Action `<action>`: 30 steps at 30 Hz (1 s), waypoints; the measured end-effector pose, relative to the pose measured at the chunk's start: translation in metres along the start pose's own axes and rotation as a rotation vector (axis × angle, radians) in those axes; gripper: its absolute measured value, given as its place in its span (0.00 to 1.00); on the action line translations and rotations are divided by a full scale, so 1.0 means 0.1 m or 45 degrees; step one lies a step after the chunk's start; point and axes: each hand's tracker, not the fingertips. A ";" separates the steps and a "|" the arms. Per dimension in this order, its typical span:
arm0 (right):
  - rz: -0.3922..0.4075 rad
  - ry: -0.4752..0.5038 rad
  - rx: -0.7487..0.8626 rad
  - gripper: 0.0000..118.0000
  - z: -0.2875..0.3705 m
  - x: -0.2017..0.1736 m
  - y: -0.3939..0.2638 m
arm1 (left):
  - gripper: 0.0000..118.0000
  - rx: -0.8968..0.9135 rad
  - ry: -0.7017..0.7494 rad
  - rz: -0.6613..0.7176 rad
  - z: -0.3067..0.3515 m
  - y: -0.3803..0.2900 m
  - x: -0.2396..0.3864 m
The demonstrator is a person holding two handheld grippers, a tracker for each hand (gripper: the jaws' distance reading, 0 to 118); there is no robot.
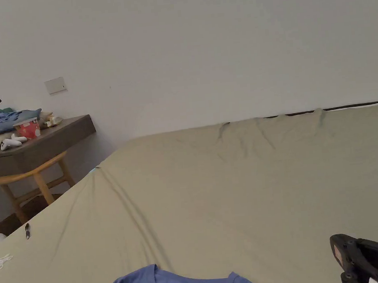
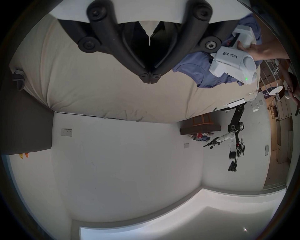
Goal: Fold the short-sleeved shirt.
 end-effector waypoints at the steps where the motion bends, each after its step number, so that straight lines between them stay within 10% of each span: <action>1: -0.008 0.001 -0.008 0.00 -0.01 0.00 -0.01 | 0.98 0.117 0.002 0.044 0.05 0.01 0.00; 8: 0.006 -0.133 -0.083 0.00 0.01 0.11 -0.02 | 0.79 -0.016 -0.105 0.078 0.22 0.19 -0.10; 14: -0.103 -0.133 -0.121 0.00 0.09 0.28 -0.01 | 0.05 -0.080 -0.235 0.273 0.33 0.31 -0.30; 18: -0.083 -0.135 -0.150 0.00 0.11 0.32 -0.04 | 0.02 -0.122 -0.526 0.824 0.28 0.23 -0.60; 23: -0.112 -0.154 -0.158 0.00 0.19 0.49 -0.06 | 0.02 0.138 -0.866 1.074 0.54 0.37 -0.75; 30: -0.135 -0.437 -0.109 0.00 0.67 0.98 0.04 | 0.02 0.189 -0.983 0.788 0.89 1.47 0.24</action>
